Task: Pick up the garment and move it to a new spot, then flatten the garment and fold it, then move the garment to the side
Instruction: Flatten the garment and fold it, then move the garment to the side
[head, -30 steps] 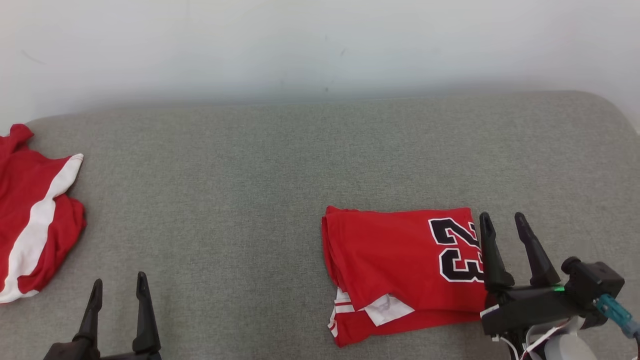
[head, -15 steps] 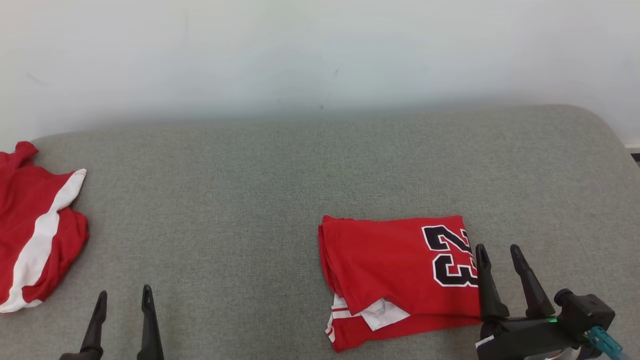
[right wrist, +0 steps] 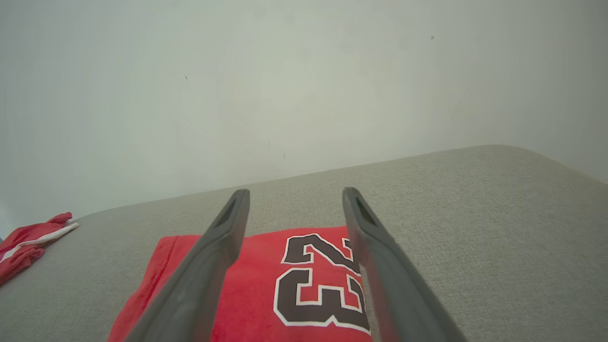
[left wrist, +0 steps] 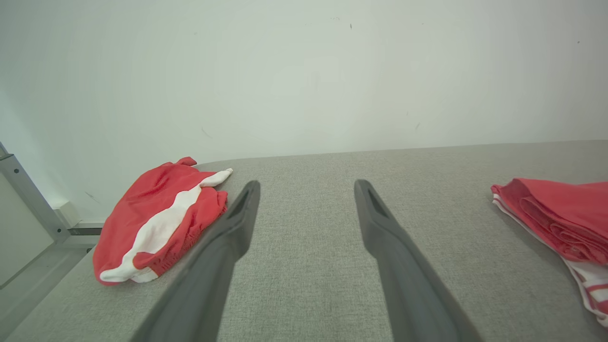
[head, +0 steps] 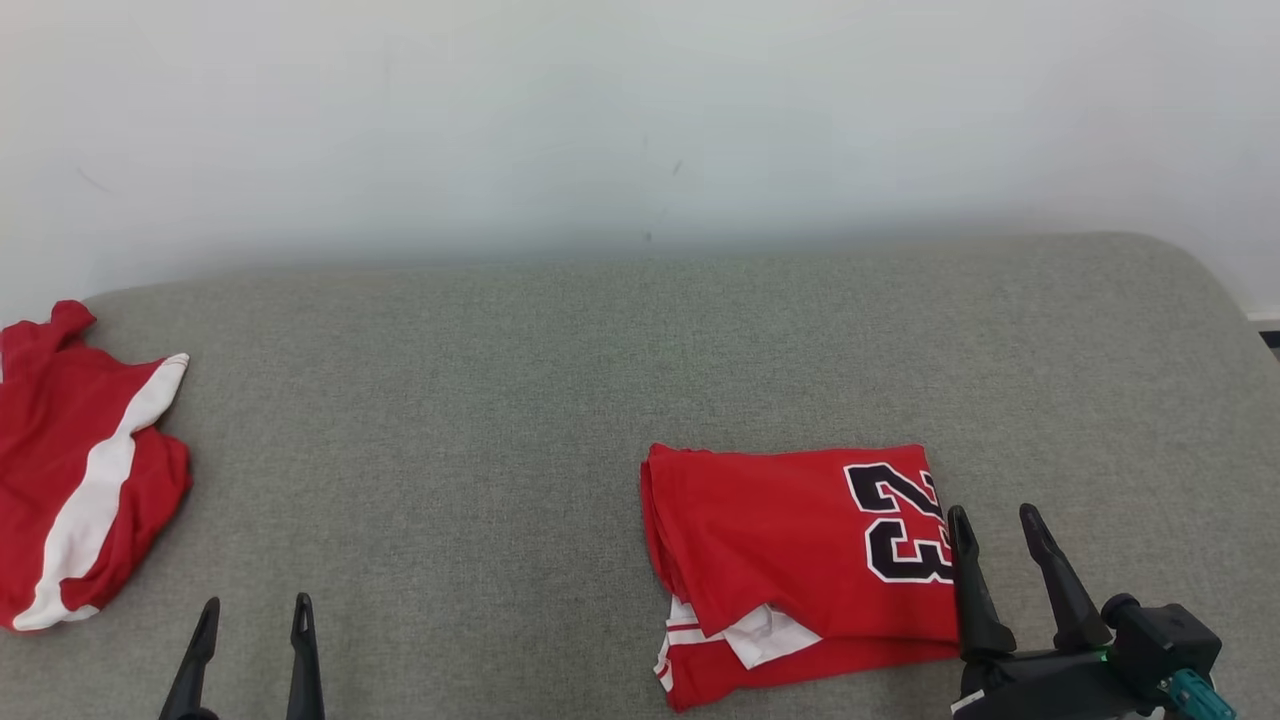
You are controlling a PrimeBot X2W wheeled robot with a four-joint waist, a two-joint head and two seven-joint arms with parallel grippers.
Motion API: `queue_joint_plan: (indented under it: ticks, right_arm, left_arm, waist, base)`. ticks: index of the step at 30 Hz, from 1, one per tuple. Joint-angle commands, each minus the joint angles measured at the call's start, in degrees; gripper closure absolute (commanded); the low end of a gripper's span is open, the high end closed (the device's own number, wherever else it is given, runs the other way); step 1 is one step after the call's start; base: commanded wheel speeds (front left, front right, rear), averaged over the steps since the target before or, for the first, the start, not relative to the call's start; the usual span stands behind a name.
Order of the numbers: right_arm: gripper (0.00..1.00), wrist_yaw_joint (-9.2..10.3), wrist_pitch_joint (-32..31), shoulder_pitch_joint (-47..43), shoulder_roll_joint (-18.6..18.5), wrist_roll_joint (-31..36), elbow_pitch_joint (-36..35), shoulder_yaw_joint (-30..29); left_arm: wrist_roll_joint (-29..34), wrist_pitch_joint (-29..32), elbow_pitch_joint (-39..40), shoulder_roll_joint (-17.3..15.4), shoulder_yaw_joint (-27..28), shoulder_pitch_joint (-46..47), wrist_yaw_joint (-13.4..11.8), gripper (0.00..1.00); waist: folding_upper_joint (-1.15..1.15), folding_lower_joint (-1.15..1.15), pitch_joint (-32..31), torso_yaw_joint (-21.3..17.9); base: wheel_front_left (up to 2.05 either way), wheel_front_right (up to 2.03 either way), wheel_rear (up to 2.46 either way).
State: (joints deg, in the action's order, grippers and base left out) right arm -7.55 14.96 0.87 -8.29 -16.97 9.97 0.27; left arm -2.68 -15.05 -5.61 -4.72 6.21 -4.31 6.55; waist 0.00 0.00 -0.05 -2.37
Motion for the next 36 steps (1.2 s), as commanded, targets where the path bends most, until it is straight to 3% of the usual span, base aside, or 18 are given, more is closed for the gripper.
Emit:
queue_joint_plan:
  ticks: [1,26,36]
  right_arm:
    - [0.0,0.14,0.3,-0.7,0.3,0.4,-0.1,0.1]
    - [0.0,0.14,0.3,-0.4,-0.1,0.6,1.5,1.1]
    - [0.0,0.14,-2.2,6.8,-2.2,1.1,3.7,0.9]
  left_arm:
    - [0.6,-0.2,0.3,-0.3,-0.1,-0.6,0.0,0.0]
    - [0.3,-0.2,0.5,-0.2,0.7,-1.1,-0.2,0.0]
    - [0.2,-0.2,0.3,0.1,0.5,-0.6,-0.4,0.0]
  waist:
    - [0.0,0.0,-0.1,0.0]
    - [0.0,0.0,-0.4,0.1]
    - [0.0,0.0,0.0,0.3]
  base:
    - [0.0,0.0,0.0]
    - [0.0,0.0,0.0]
    - [0.0,0.0,0.0]
